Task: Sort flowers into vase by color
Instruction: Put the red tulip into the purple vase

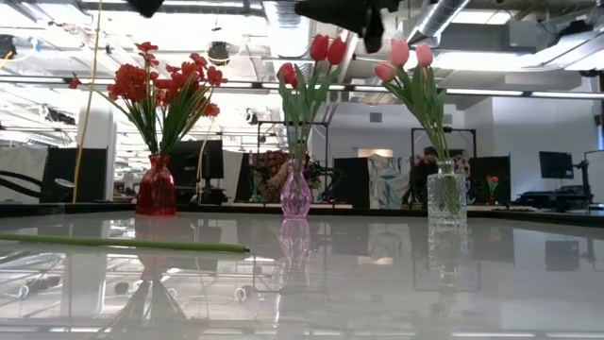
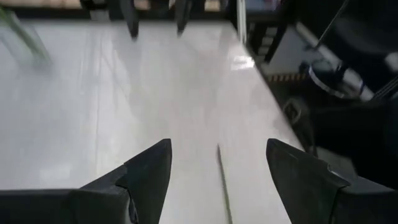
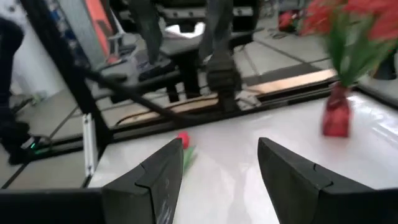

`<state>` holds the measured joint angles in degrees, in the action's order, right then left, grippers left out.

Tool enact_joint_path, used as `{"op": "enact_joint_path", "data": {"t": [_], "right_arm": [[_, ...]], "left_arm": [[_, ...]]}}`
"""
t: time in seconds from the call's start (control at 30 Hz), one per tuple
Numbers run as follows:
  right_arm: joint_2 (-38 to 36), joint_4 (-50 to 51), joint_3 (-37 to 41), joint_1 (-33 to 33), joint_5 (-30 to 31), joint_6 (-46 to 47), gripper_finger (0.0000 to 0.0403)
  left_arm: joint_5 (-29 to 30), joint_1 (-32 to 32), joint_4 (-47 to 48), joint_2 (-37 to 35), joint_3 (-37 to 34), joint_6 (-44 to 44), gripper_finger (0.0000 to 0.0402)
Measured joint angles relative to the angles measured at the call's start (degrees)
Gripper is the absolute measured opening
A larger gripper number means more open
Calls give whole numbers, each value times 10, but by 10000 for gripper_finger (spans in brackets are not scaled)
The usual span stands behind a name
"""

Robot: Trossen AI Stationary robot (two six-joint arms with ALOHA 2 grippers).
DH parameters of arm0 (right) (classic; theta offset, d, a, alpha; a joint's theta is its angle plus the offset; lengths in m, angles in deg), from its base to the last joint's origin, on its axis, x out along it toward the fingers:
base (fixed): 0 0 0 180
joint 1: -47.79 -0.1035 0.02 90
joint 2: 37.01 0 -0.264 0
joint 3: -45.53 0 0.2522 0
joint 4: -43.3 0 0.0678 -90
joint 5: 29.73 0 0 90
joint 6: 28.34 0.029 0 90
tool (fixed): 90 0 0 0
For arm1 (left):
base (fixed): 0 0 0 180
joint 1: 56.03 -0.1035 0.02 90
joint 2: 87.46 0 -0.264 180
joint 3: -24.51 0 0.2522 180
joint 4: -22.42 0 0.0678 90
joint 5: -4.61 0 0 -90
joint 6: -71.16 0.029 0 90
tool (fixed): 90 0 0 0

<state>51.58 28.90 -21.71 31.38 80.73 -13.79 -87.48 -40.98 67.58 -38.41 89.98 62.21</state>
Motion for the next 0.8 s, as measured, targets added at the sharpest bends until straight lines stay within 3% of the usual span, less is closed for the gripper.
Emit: {"op": "enact_joint_path", "data": {"t": [0.1, 0.47, 0.8], "right_arm": [[44, 1, -29, -14, -12, 0, 233], [156, 24, -130, -62, -12, 1, 233], [168, 26, -137, -77, -11, 24, 233]], "left_arm": [[55, 73, -20, 10, -53, -39, 249], [163, 273, -138, 100, -178, -186, 249], [252, 342, -183, 199, -223, -253, 249]]}}
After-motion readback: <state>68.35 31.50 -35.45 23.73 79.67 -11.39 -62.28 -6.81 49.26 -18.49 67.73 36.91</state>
